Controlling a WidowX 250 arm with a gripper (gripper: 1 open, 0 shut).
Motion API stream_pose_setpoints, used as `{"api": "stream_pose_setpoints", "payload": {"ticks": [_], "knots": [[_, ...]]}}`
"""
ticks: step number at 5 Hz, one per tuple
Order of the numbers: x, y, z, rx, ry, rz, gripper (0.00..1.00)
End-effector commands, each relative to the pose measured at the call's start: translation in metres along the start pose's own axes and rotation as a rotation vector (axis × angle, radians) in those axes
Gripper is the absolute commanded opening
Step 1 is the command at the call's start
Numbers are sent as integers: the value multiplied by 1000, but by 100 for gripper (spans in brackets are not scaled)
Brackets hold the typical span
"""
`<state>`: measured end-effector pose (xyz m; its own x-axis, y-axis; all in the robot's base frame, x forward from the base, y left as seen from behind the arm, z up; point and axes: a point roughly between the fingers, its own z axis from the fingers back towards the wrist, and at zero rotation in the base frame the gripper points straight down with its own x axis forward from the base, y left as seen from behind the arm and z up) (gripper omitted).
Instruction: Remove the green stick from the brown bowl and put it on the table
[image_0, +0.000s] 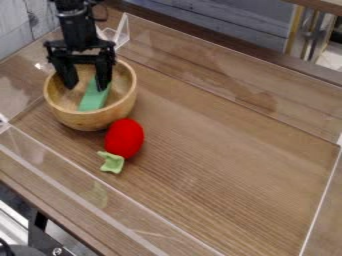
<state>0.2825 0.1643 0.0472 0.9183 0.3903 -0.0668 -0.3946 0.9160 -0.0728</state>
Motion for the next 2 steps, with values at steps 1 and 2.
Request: {"api": "stream_pose_setpoints", "payload": {"ticks": [1, 2], "knots": [[-2, -10, 11, 11, -72, 64, 0], [-10, -17, 4, 7, -76, 116, 0]]}}
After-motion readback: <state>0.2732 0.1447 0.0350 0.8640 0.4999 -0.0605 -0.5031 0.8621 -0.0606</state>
